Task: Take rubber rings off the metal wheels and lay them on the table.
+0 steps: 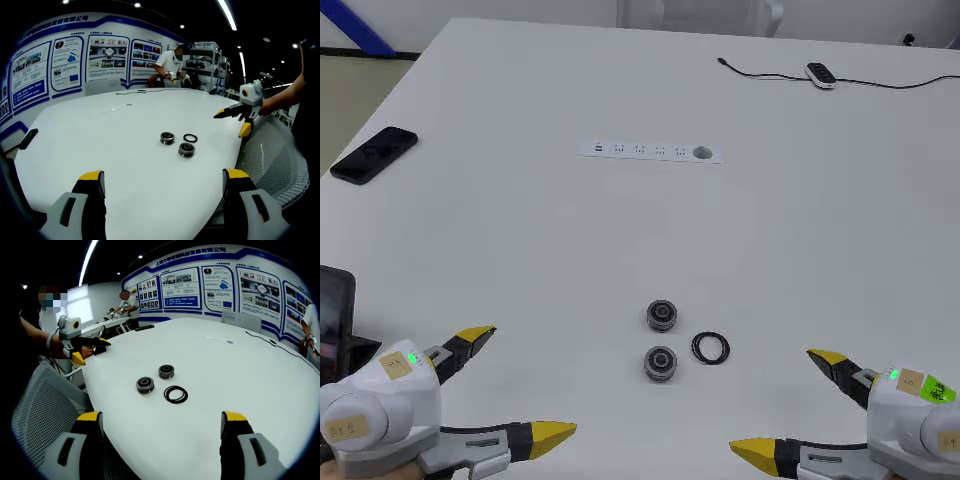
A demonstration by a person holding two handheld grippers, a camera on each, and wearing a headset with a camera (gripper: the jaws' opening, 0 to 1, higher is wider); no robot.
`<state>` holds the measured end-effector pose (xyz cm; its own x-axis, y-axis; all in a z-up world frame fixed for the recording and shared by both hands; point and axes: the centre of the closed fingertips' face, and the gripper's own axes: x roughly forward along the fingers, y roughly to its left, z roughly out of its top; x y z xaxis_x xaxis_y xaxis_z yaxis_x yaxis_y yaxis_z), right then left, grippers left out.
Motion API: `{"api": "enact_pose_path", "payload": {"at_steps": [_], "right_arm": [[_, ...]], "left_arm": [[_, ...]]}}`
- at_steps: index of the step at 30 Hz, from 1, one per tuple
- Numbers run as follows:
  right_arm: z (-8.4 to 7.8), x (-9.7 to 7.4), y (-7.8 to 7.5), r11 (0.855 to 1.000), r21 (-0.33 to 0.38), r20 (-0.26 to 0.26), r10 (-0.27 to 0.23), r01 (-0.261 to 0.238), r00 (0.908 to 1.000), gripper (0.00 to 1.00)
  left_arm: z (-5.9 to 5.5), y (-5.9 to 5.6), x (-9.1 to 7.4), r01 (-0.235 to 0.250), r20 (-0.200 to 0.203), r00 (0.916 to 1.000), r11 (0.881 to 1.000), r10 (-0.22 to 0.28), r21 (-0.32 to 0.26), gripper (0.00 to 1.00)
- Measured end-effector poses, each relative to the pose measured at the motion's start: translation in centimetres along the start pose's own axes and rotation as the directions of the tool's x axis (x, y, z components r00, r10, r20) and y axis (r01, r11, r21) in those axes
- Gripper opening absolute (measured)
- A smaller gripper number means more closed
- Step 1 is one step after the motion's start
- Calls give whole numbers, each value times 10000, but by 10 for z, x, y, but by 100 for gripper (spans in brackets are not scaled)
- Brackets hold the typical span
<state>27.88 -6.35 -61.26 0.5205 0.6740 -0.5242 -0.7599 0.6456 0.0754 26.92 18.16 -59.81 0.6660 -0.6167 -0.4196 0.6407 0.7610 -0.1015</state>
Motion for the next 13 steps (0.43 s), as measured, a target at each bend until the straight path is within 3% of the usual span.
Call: {"api": "enact_pose_path", "payload": {"at_steps": [13], "right_arm": [[0, 2, 0, 10000, 60, -64, 39, -39, 10000, 99]], "left_arm": [[-4, 2, -1, 42, -136, 9999, 10000, -43, -25, 99]]}}
